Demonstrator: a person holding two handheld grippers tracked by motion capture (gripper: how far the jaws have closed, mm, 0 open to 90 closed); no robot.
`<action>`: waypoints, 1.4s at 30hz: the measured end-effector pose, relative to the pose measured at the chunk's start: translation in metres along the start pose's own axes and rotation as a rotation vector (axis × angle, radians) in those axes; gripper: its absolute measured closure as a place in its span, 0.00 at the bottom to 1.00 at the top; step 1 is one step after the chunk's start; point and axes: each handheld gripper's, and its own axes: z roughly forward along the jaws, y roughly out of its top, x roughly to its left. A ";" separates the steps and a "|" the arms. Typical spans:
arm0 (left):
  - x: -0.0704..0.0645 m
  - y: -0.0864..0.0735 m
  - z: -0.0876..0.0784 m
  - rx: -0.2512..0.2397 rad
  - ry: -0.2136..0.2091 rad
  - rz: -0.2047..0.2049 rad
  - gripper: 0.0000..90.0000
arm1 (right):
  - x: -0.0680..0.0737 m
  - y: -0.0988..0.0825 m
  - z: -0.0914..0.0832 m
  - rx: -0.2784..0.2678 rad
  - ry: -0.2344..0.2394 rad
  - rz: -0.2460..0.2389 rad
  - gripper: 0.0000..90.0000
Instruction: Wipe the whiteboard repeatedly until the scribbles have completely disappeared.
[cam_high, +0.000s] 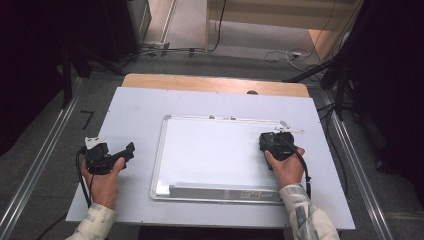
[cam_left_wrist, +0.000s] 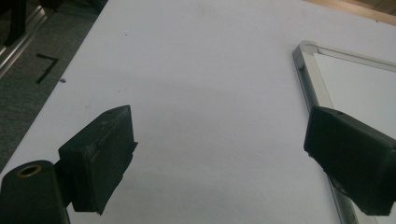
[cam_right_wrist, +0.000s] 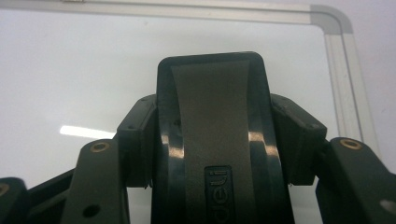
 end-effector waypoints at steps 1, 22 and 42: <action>0.000 0.000 0.000 0.001 0.000 0.002 0.10 | 0.002 -0.003 -0.003 0.002 0.005 -0.004 0.43; 0.000 0.000 -0.001 -0.001 0.001 0.001 0.10 | -0.005 0.005 0.002 0.022 -0.018 0.002 0.43; 0.001 0.000 -0.001 -0.001 -0.002 -0.004 0.10 | 0.017 -0.025 -0.021 0.013 0.057 -0.081 0.43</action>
